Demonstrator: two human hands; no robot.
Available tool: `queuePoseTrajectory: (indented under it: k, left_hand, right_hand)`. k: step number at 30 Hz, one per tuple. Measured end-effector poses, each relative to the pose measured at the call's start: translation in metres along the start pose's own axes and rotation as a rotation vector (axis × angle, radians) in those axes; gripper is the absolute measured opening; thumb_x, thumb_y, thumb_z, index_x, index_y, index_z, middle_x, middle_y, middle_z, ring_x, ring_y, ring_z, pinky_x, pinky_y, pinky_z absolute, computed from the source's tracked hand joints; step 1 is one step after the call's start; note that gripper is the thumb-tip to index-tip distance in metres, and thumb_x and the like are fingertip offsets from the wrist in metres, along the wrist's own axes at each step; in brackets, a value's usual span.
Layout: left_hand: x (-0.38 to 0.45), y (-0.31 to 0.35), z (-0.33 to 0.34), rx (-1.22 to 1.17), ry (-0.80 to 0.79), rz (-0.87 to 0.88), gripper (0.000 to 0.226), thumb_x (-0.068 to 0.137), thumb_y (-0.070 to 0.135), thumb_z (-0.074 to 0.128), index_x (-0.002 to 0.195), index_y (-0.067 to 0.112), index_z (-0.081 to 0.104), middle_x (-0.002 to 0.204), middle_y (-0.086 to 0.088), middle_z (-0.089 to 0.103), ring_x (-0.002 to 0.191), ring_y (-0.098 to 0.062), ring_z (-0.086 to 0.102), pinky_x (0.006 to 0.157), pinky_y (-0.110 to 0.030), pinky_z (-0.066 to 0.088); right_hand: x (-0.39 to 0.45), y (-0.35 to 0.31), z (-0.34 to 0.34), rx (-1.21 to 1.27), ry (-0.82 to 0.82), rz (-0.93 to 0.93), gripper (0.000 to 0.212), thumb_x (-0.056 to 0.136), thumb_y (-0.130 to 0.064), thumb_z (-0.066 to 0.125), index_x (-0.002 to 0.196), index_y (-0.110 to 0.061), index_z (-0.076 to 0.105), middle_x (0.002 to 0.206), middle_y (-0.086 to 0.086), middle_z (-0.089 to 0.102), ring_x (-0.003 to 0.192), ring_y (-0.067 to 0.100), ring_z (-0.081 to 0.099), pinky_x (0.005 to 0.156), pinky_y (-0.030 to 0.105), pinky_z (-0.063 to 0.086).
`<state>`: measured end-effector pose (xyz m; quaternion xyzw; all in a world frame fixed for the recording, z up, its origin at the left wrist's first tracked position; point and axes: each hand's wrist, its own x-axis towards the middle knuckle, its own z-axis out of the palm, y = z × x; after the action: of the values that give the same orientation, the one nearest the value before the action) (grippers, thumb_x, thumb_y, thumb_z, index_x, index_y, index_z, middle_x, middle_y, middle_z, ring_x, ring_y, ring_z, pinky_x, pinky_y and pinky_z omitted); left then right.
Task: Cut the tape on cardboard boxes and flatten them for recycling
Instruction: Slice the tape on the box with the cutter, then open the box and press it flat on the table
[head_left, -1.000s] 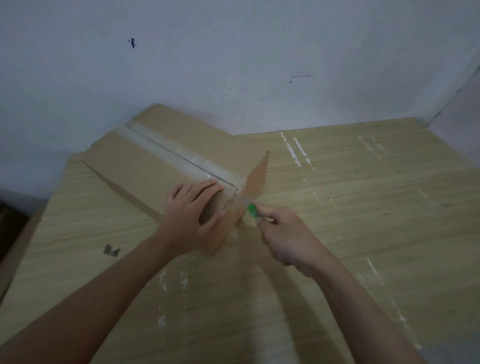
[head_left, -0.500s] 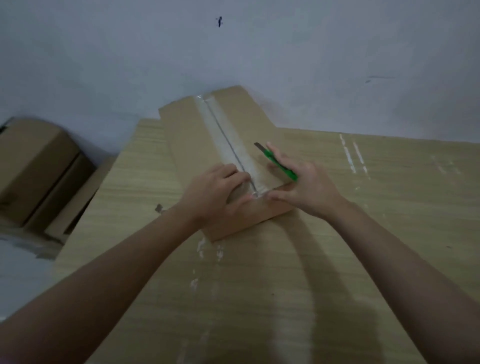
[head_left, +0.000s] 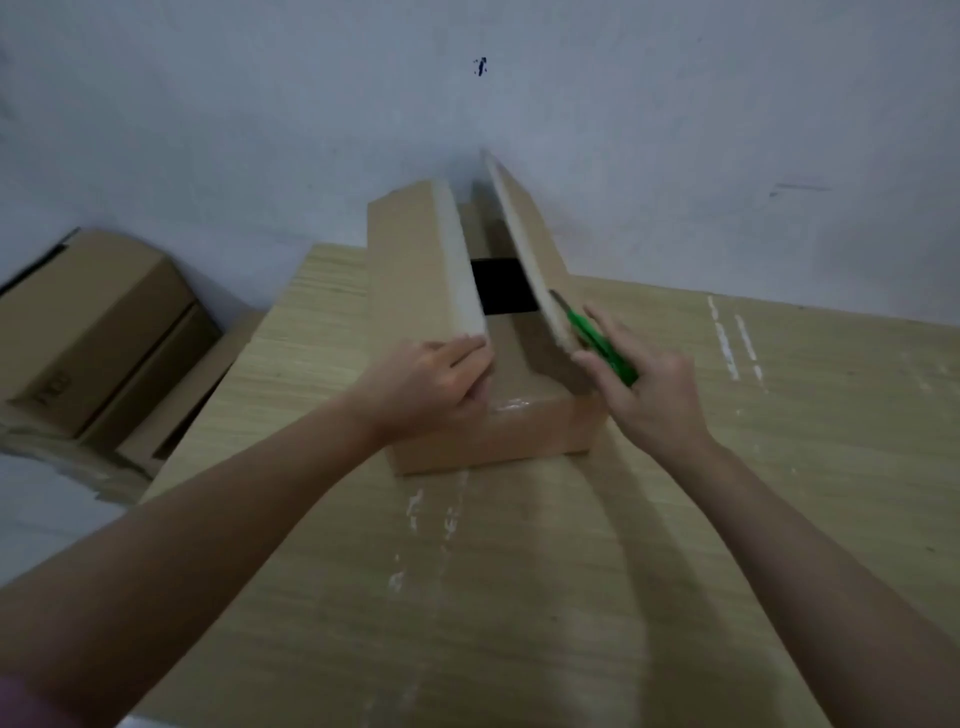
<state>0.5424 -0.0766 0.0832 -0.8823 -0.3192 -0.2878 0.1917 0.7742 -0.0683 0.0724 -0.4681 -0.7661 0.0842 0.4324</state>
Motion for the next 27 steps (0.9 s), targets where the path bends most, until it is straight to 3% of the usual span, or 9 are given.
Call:
queuePoseTrajectory:
  k: [4,6,8,10,13,17,20,23,27]
  left_hand:
    - [-0.004,0.000,-0.005,0.001,-0.083,-0.129,0.024,0.079,0.019,0.051,0.087,0.007,0.070,0.091,-0.006,0.069,0.060,-0.020,0.064,0.039,-0.023,0.044]
    - [0.000,0.007,-0.003,0.001,-0.116,-0.187,0.030,0.076,0.027,0.049,0.090,0.009,0.069,0.093,-0.007,0.065,0.072,-0.019,0.061,0.048,-0.022,0.039]
    - [0.010,0.012,0.005,-0.058,-0.124,-0.205,0.038,0.073,0.032,0.049,0.093,0.006,0.067,0.096,-0.011,0.063,0.086,-0.021,0.056,0.062,-0.023,0.040]
    - [0.020,0.015,0.016,-0.109,-0.145,-0.192,0.039,0.072,0.032,0.048,0.093,0.004,0.066,0.096,-0.014,0.063,0.088,-0.027,0.059,0.075,-0.030,0.046]
    - [0.026,0.016,0.031,-0.153,-0.250,-0.163,0.036,0.075,0.030,0.043,0.098,0.010,0.063,0.101,-0.010,0.064,0.095,-0.025,0.062,0.094,-0.047,0.043]
    - [0.023,0.024,0.043,-0.172,-0.281,-0.177,0.034,0.083,0.027,0.040,0.103,0.016,0.064,0.105,-0.001,0.065,0.114,-0.017,0.044,0.101,-0.057,0.032]
    - [0.022,0.034,0.051,-0.220,-0.269,-0.237,0.034,0.087,0.027,0.038,0.100,0.015,0.067,0.104,-0.001,0.066,0.116,-0.018,0.042,0.098,-0.061,0.033]
    - [0.023,0.041,0.056,-0.264,-0.254,-0.301,0.037,0.087,0.027,0.037,0.100,0.013,0.068,0.105,-0.004,0.067,0.118,-0.018,0.041,0.100,-0.063,0.030]
    - [0.026,0.047,0.059,-0.299,-0.212,-0.337,0.038,0.086,0.027,0.037,0.098,0.010,0.069,0.104,-0.006,0.067,0.118,-0.018,0.040,0.100,-0.064,0.028]
  right_hand:
    - [0.002,-0.002,-0.009,0.172,0.199,0.166,0.037,0.088,-0.013,0.059,0.121,0.004,0.059,0.117,0.003,0.058,0.107,-0.008,0.050,0.090,0.001,0.037]
    - [0.000,-0.002,-0.012,0.239,0.272,0.269,0.020,0.091,-0.008,0.056,0.108,-0.003,0.066,0.089,0.002,0.068,0.082,-0.006,0.058,0.072,0.005,0.044]
    - [-0.005,0.001,-0.012,0.299,0.398,0.427,0.013,0.093,-0.018,0.055,0.090,-0.026,0.065,0.063,-0.005,0.049,0.058,0.000,0.047,0.055,0.016,0.039]
    - [-0.008,0.005,-0.014,0.369,0.563,0.585,0.011,0.089,-0.038,0.055,0.082,-0.041,0.062,0.066,0.001,0.050,0.059,0.013,0.047,0.056,0.026,0.040]
    - [-0.018,0.013,-0.015,0.281,0.620,0.600,0.012,0.093,-0.034,0.054,0.082,-0.039,0.056,0.077,-0.001,0.056,0.068,0.015,0.053,0.063,0.031,0.045]
    - [-0.045,0.033,-0.008,0.274,0.545,0.684,0.028,0.087,-0.041,0.042,0.097,-0.027,0.064,0.082,0.001,0.056,0.078,0.019,0.051,0.073,0.037,0.042]
    - [-0.078,0.058,-0.016,-0.059,0.368,0.741,0.032,0.090,-0.018,0.043,0.102,0.003,0.064,0.083,0.016,0.055,0.080,0.029,0.054,0.071,0.030,0.033]
    - [-0.112,0.078,-0.028,-0.395,0.065,0.790,0.037,0.092,-0.009,0.035,0.114,0.002,0.062,0.098,0.027,0.053,0.093,0.043,0.050,0.080,0.040,0.038]
    - [-0.132,0.082,-0.042,-0.681,-0.289,0.928,0.038,0.098,-0.012,0.035,0.133,-0.017,0.046,0.127,0.010,0.044,0.115,0.031,0.038,0.092,0.039,0.035]
